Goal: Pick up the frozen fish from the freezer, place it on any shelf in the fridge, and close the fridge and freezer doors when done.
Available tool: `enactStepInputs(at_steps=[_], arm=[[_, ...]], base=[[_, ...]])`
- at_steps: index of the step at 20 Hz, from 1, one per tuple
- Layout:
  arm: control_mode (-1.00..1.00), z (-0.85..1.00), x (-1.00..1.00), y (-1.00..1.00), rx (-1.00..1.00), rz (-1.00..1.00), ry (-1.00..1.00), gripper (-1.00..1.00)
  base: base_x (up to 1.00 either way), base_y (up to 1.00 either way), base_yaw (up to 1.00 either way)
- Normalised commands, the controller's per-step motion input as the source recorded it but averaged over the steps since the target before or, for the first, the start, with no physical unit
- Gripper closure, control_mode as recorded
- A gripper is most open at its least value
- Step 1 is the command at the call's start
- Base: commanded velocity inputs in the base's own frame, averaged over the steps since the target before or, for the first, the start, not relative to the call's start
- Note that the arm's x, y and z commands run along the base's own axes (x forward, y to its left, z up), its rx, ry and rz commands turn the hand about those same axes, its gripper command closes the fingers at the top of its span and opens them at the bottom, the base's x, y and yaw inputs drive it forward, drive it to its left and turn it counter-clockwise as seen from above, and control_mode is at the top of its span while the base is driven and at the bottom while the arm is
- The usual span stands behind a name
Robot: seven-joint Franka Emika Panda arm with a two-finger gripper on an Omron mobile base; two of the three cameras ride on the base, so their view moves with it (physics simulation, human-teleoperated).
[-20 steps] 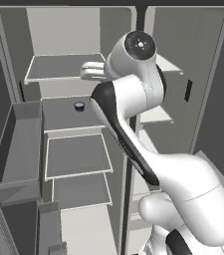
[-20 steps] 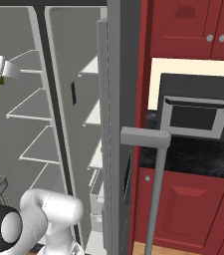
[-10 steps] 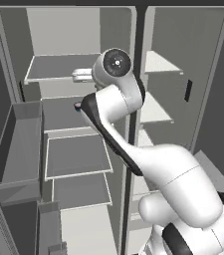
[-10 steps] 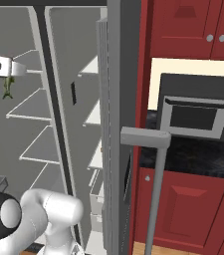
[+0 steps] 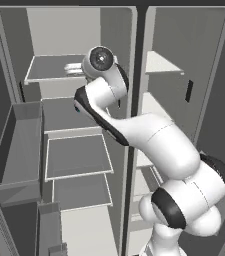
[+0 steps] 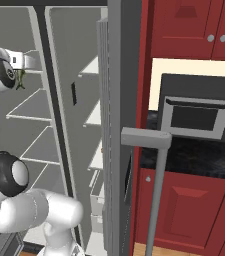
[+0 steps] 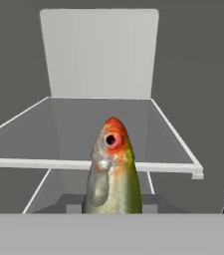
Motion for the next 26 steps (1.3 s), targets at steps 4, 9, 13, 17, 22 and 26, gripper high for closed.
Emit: enactStepInputs(at_steps=[4, 9, 13, 17, 22, 26], arm=[[-1.00, 0.00, 0.84, 0.21, -0.08, 0.00, 0.00, 1.00], [-1.00, 0.00, 0.95, 0.16, -0.07, 0.00, 0.00, 1.00], [-1.00, 0.00, 1.00, 0.00, -0.07, -0.02, 0.00, 1.00], [-1.00, 0.00, 1.00, 0.00, -0.03, -0.05, 0.00, -1.00], [-1.00, 0.00, 0.98, 0.00, -0.04, -0.07, 0.00, -1.00], [-1.00, 0.22, -0.38, 0.24, -0.02, -0.06, 0.00, -1.00]], base=[[0.00, 0.00, 0.00], [0.00, 0.00, 0.00], [0.00, 0.00, 0.00], [0.00, 0.00, 0.00], [0.00, 0.00, 0.00], [0.00, 0.00, 0.00]])
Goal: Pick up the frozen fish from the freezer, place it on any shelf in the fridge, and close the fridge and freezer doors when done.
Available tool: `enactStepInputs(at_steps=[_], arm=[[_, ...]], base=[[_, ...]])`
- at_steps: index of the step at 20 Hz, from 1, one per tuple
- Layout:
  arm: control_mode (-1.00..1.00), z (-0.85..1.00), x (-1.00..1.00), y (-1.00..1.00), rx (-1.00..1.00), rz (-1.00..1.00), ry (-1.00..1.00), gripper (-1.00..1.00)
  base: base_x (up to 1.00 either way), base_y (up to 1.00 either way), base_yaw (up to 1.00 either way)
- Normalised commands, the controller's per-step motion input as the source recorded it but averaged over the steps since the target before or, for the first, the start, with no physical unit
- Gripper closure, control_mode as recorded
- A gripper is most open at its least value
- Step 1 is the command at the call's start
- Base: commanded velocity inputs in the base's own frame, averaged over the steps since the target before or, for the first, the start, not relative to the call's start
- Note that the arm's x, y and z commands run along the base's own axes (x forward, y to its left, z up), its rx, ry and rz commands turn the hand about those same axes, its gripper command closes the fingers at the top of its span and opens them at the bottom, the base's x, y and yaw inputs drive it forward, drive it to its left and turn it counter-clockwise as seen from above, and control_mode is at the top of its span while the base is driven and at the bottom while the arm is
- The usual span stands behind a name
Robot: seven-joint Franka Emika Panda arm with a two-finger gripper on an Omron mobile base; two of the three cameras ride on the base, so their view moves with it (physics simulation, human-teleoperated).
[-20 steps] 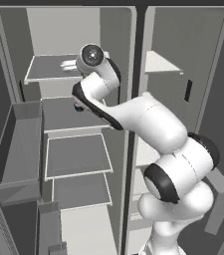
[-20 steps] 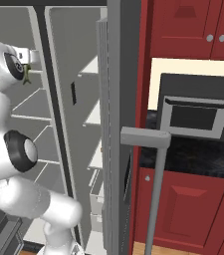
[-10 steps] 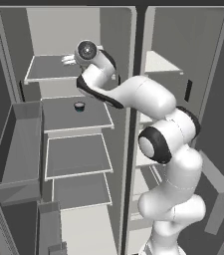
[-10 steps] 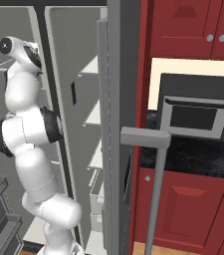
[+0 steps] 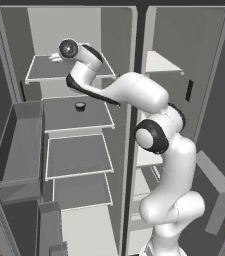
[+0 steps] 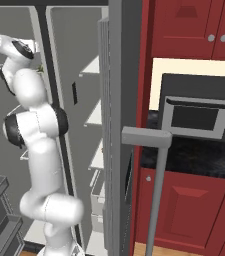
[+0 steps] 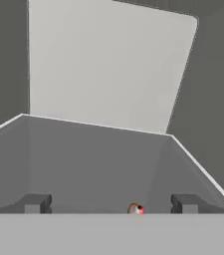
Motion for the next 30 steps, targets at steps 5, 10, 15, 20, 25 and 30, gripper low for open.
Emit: enactStepInputs(at_steps=[5, 10, 15, 20, 25, 30], arm=[[-1.00, 0.28, -1.00, 0.17, 0.00, -0.10, 0.00, -1.00], [-1.00, -0.25, -1.00, 0.01, 0.00, -0.01, 0.00, -1.00], [-1.00, -0.68, -1.00, 0.00, 0.00, 0.00, 0.00, -1.00], [-1.00, -0.38, -1.00, 0.00, 0.00, 0.00, 0.13, -1.00], [-1.00, -0.05, -1.00, -0.51, 0.09, 0.00, 0.21, -1.00], [-1.00, 0.00, -1.00, -1.00, 0.15, 0.00, 0.10, -1.00]], base=[[0.00, 0.00, 0.00], [0.00, 0.00, 0.00], [0.00, 0.00, 0.00], [0.00, 0.00, 0.00], [0.00, 0.00, 0.00], [0.00, 0.00, 0.00]])
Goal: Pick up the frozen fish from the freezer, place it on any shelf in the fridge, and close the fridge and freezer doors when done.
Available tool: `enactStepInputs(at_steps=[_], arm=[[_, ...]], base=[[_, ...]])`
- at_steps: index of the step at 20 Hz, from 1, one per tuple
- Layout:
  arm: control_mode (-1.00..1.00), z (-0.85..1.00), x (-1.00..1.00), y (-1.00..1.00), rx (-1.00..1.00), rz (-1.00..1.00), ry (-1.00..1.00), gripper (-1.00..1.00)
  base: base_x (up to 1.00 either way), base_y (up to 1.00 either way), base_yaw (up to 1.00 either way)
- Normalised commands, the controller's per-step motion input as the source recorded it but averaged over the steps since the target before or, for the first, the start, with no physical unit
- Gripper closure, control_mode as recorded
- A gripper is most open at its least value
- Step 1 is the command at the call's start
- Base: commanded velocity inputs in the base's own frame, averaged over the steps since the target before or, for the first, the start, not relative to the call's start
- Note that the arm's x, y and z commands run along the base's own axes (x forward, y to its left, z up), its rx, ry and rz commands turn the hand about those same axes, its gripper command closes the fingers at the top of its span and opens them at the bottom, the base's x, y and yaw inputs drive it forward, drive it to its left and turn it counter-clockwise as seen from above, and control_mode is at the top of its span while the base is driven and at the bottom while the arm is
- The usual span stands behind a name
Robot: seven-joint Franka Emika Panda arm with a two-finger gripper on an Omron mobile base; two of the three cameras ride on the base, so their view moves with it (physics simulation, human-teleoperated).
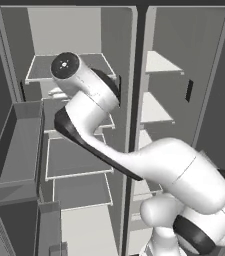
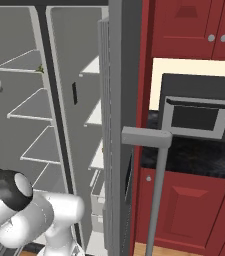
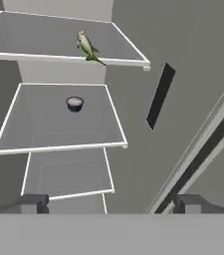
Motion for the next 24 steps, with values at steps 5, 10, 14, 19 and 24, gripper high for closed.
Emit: enactStepInputs(at_steps=[5, 10, 14, 19, 24], arm=[[-1.00, -0.18, -1.00, -1.00, 0.16, 0.01, 0.08, -1.00], [-1.00, -0.55, -1.00, -1.00, 0.09, 0.07, 0.19, -1.00], [-1.00, -0.36, -1.00, -1.00, 0.07, 0.14, 0.25, -1.00], [-1.00, 0.00, -0.47, -0.62, 0.05, 0.13, 0.28, -1.00], [-1.00, 0.00, -0.33, 0.00, 0.00, 0.00, -0.07, -1.00]], base=[[0.00, 0.00, 0.00], [0.00, 0.00, 0.00], [0.00, 0.00, 0.00], [0.00, 0.00, 0.00], [0.00, 0.00, 0.00]])
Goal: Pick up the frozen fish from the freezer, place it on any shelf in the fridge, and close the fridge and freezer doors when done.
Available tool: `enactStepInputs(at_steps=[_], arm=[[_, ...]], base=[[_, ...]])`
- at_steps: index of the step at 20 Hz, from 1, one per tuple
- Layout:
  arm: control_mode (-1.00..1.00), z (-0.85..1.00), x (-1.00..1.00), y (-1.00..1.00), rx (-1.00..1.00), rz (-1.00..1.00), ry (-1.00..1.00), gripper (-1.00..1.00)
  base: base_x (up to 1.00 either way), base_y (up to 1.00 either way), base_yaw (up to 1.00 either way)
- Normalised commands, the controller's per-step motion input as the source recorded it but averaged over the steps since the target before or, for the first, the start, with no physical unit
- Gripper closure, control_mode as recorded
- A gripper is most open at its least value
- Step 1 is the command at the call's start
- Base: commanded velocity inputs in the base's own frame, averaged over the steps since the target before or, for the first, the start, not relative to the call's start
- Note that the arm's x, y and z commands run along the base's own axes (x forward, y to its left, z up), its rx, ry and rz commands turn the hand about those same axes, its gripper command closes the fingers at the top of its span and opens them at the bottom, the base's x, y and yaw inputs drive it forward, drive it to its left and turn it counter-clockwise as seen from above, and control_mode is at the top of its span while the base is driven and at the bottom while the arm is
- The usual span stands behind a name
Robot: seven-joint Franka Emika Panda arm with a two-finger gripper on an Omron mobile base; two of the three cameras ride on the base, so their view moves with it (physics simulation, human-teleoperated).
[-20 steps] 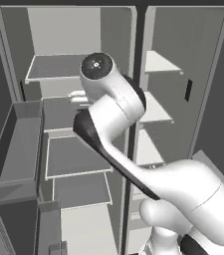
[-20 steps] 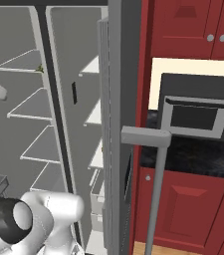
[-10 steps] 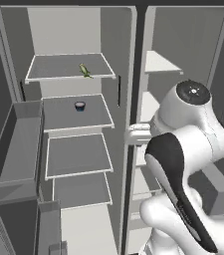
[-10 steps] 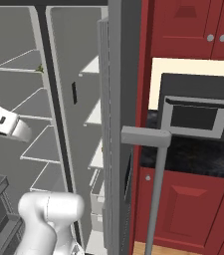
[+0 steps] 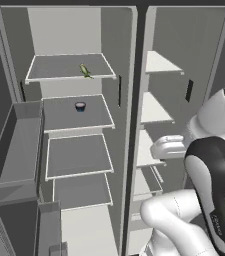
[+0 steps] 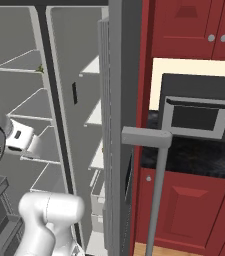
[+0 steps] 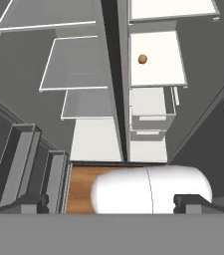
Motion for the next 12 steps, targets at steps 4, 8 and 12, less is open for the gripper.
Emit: enactStepInputs(at_steps=[4, 8, 12], arm=[[-1.00, 0.00, -0.25, 0.03, 0.02, 0.00, -0.07, -1.00], [1.00, 0.00, -0.05, 0.08, 0.00, 0.00, -0.02, -1.00], [1.00, 0.00, 0.00, 0.00, 0.00, 0.00, 0.00, -1.00]], base=[[0.00, 0.00, 0.00], [-0.16, 0.40, 0.00], [-0.23, 0.58, 0.00]])
